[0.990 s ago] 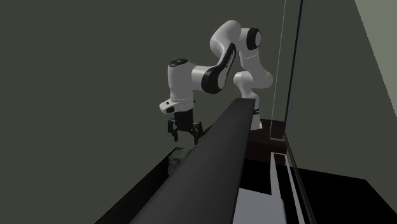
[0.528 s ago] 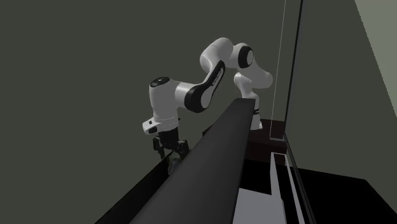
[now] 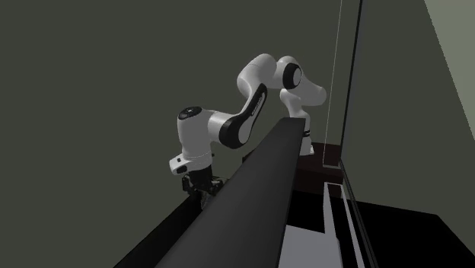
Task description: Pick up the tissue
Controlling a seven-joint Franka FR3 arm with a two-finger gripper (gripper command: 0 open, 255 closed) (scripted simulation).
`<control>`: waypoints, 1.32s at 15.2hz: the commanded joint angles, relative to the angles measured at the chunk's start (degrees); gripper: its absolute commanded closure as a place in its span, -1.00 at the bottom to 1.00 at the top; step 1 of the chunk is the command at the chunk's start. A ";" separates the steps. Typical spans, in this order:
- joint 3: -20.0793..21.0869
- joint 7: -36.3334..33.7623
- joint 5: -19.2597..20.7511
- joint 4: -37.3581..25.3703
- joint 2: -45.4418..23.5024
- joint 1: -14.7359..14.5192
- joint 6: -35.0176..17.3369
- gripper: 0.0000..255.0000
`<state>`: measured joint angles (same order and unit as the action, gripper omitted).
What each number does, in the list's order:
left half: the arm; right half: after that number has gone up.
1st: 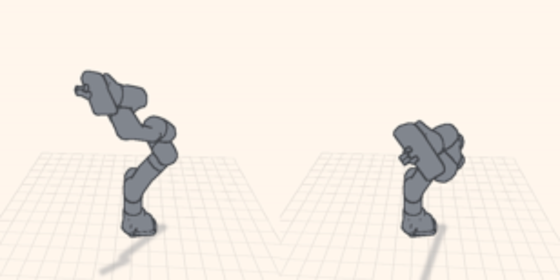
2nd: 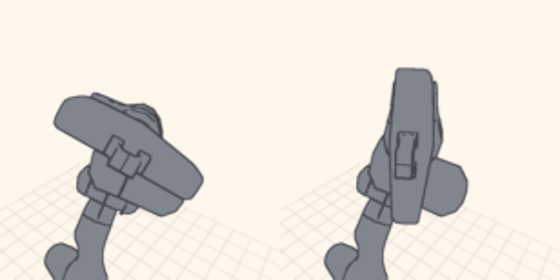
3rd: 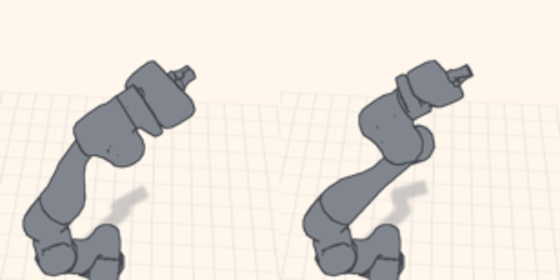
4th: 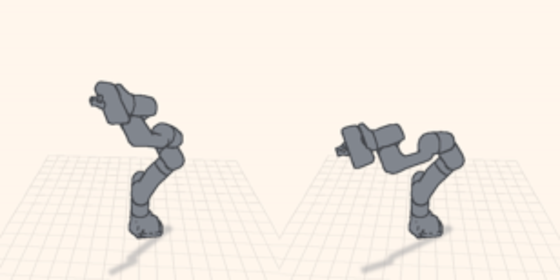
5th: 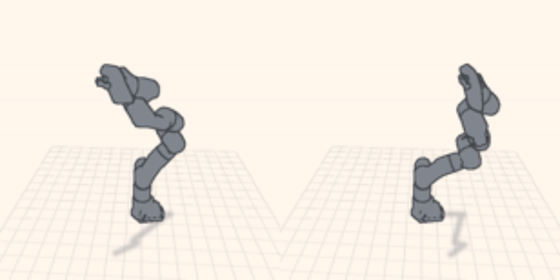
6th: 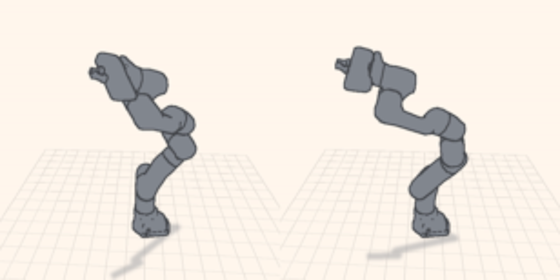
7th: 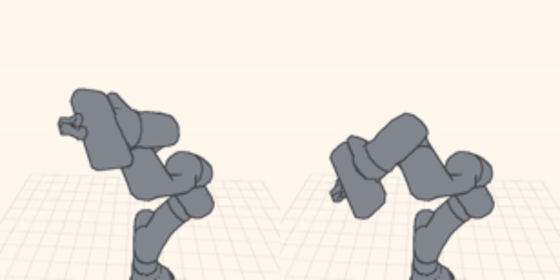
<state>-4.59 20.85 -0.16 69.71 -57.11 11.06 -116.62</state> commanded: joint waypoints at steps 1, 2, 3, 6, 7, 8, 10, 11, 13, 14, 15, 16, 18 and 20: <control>0.00 0.06 -0.01 -0.28 -0.46 0.09 -0.20 -1.00; -0.01 0.11 -0.01 -0.12 -0.38 0.12 -0.28 1.00; -0.01 0.11 -0.01 -0.11 -0.36 0.12 -0.27 1.00; -0.01 0.11 -0.01 -0.09 -0.33 0.12 -0.28 1.00; -0.01 0.11 -0.01 -0.08 -0.33 0.12 -0.28 1.00; -0.01 0.10 -0.01 -0.09 -0.33 0.12 -0.28 1.00; -0.01 0.11 -0.01 -0.10 -0.34 0.12 -0.27 1.00; 0.00 0.06 -0.02 -0.29 -0.46 0.09 -0.20 1.00; -0.04 0.10 0.02 0.14 0.68 0.05 0.50 1.00; -0.06 0.12 0.03 0.33 1.23 0.03 0.87 1.00; -0.07 0.14 0.05 0.49 1.77 0.01 1.25 1.00; -0.09 0.16 0.06 0.59 2.28 0.00 1.65 1.00; -0.13 0.20 0.10 0.81 3.30 -0.04 2.46 1.00; -0.17 0.23 0.13 0.96 4.29 -0.07 3.29 1.00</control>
<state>-4.75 21.15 -0.06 70.01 -53.64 11.12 -113.47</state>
